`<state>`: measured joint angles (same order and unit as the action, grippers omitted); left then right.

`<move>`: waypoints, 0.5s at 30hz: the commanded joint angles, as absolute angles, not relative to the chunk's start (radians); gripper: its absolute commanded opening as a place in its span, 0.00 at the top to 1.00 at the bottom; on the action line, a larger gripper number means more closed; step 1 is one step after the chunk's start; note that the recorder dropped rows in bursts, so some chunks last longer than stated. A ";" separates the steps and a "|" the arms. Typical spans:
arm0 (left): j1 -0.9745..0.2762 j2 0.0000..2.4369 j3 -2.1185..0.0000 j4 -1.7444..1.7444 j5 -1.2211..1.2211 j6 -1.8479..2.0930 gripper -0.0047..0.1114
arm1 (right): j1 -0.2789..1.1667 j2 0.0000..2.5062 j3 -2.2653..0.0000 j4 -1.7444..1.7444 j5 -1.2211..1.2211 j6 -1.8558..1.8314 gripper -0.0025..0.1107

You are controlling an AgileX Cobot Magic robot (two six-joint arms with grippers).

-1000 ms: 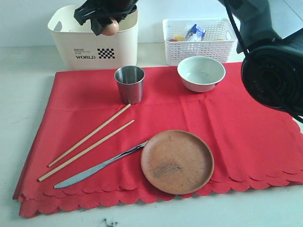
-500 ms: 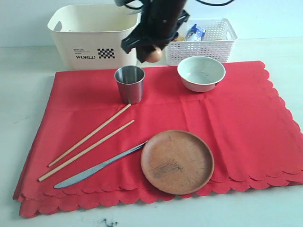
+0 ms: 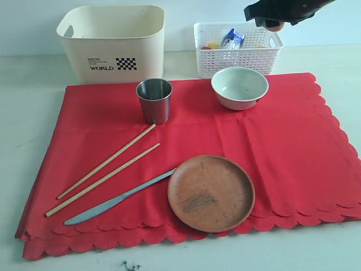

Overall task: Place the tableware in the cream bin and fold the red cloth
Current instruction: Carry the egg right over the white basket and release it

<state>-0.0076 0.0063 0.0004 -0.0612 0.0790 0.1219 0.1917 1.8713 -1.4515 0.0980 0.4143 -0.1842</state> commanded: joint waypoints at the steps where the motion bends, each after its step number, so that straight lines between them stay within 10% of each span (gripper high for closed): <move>1: -0.012 0.000 0.000 -0.067 0.080 0.119 0.92 | 0.161 1.949 -1.465 0.132 0.281 -0.172 0.98; 15: -0.012 0.000 0.000 -0.067 0.080 0.119 0.92 | 0.156 2.255 -1.710 0.169 0.109 -0.127 0.91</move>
<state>-0.0076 0.0063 0.0004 -0.0612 0.0790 0.1219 0.1604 2.2316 -1.6813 0.1646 0.1325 -0.1312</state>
